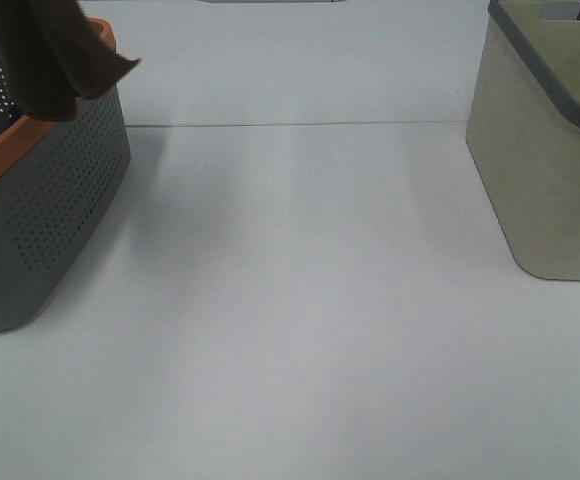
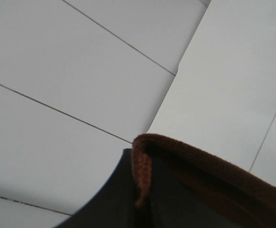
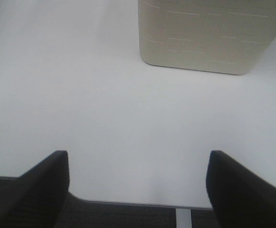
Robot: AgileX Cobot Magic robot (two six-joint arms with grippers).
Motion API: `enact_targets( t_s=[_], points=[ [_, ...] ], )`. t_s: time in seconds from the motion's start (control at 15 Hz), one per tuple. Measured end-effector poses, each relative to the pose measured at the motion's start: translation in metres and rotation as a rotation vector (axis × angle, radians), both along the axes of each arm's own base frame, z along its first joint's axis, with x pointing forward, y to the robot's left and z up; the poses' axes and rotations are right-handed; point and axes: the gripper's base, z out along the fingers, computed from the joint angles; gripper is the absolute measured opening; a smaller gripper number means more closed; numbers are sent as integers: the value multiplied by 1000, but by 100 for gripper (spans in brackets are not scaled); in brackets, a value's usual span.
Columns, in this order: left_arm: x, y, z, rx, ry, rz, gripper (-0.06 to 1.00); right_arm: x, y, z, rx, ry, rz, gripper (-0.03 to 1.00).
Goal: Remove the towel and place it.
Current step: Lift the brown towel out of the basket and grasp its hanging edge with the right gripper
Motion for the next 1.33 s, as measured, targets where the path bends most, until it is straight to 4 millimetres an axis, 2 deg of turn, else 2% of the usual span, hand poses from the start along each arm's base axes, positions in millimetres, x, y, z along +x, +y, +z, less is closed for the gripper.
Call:
enact_targets(
  t_s=[0.27,0.33,0.6,0.87,1.07,1.33],
  points=[
    [11,-36,-14,17,41,-88,1,0,3,0,33,-1,15,78],
    [19,-57,-15,8,44,-134,1,0,6,1,70,-10,38,78],
    [37,-100,-35,18,91,-208,1,0,9,2,67,-16,75,78],
    [47,-126,-57,38,127,-246,1,0,13,3,59,-28,131,78],
    [48,-153,-70,-17,124,-304,1,-1,14,3,67,-29,137,78],
    [45,-170,-82,-1,147,-337,1,-1,14,3,67,-29,137,78]
  ],
)
